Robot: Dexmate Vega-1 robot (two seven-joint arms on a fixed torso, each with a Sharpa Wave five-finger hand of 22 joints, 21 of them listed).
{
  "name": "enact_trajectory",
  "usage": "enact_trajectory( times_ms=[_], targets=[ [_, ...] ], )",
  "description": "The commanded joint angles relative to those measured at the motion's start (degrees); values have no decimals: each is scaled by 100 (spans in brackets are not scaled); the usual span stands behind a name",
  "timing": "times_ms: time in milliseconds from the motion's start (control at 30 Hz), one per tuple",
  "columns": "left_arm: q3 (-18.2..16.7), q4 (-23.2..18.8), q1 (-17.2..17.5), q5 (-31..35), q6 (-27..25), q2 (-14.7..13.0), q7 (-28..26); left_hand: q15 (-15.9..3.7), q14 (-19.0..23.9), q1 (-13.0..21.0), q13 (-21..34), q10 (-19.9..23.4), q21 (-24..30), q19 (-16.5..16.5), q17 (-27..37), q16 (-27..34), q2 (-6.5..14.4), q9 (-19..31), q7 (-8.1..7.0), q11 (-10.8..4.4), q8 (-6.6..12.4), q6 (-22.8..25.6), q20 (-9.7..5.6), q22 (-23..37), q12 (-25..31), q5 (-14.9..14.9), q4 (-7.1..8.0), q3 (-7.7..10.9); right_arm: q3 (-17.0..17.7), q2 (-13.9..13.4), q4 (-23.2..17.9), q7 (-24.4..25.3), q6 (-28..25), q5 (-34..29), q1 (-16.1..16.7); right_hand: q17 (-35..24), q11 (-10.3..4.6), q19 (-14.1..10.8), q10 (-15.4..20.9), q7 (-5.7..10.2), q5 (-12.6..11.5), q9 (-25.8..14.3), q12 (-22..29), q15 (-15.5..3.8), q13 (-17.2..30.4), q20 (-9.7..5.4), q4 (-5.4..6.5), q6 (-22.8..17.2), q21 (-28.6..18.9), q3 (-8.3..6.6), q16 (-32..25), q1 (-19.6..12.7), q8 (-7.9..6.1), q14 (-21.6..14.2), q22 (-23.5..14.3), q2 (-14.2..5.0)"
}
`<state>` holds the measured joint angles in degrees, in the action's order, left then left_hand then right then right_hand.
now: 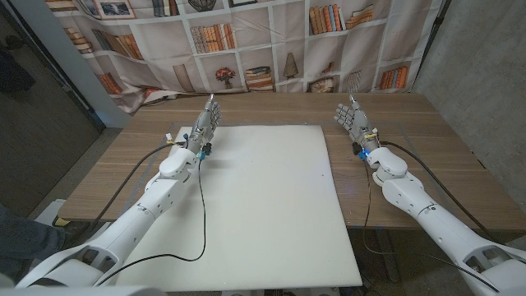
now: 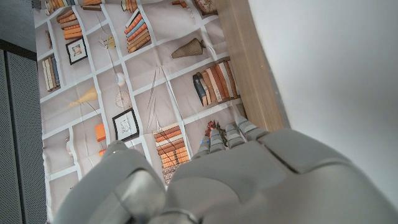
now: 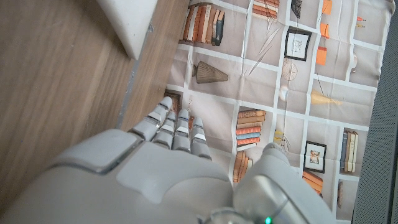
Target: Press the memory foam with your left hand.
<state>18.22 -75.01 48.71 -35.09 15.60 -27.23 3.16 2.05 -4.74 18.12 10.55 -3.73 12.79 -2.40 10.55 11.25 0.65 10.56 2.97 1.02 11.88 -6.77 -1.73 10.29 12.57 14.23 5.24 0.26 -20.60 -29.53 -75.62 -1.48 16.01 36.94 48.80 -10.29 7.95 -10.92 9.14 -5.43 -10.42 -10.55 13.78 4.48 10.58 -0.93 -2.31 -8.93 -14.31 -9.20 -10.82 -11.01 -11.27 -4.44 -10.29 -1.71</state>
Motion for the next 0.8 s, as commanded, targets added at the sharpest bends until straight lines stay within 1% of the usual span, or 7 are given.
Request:
enact_trajectory(
  times_ms=[33,167,333,600,700,733,800],
  targets=[
    [-712,-149,222,586,-196,482,514,-1,-33,61,29,-43,24,-43,19,40,16,9,9,4,32,-34,7,7,36,22,37,-5,115,18,-149,3,-99,-146,80,-23,-9,-59,54,4,-32,-25,29,30,20,8,-16,-46,-12,-40,-29,-58,-23,-8,-23,0],
    [-912,-220,281,631,-284,612,821,-3,-3,66,29,-7,25,-25,20,46,21,9,11,4,43,12,16,7,44,15,35,-9,161,10,-283,74,-138,-188,138,-24,-10,-63,48,1,-29,-25,22,31,21,5,-20,-45,-7,-37,-27,-56,-21,-12,-24,3],
    [-1099,-374,376,739,-320,690,1110,-2,4,71,29,5,5,-60,20,42,25,10,21,-2,41,26,29,7,41,7,34,-13,202,-66,-469,135,-125,-288,232,-26,-5,-65,50,3,-26,-25,18,35,21,9,-23,-46,-1,-35,-24,-55,-20,-15,-24,5],
    [-1226,-669,559,1057,-343,650,1266,-10,34,77,29,39,3,-45,21,45,30,10,23,-10,44,60,37,7,43,-4,32,-21,267,-73,-504,138,-43,-307,276,-27,-8,-74,58,5,-23,-26,15,32,22,6,-28,-44,5,-33,-20,-53,-17,-19,-25,5],
    [-1256,-790,637,1128,-396,649,1242,8,92,84,29,88,7,-17,21,60,33,10,13,-14,52,102,52,7,54,-12,29,-27,286,-96,-566,167,-129,-286,284,-28,-10,-77,60,2,-22,-26,13,35,22,5,-30,-46,7,-32,-20,-53,-17,-24,-25,5],
    [-1264,-848,666,1146,-436,640,1233,9,154,89,29,123,22,35,20,75,35,10,12,0,54,127,77,7,61,-19,27,-32,284,-106,-573,161,-142,-292,279,-28,-12,-77,60,4,-22,-26,13,30,22,6,-30,-46,8,-32,-19,-53,-16,-24,-25,4],
    [-1280,-959,734,1199,-459,641,1188,84,283,112,29,175,63,187,18,96,33,11,40,14,57,189,113,6,61,-37,15,-47,282,-105,-560,149,-150,-295,258,-28,-14,-77,59,6,-22,-26,11,30,22,8,-31,-44,10,-32,-19,-54,-16,-25,-25,4]
  ],
)
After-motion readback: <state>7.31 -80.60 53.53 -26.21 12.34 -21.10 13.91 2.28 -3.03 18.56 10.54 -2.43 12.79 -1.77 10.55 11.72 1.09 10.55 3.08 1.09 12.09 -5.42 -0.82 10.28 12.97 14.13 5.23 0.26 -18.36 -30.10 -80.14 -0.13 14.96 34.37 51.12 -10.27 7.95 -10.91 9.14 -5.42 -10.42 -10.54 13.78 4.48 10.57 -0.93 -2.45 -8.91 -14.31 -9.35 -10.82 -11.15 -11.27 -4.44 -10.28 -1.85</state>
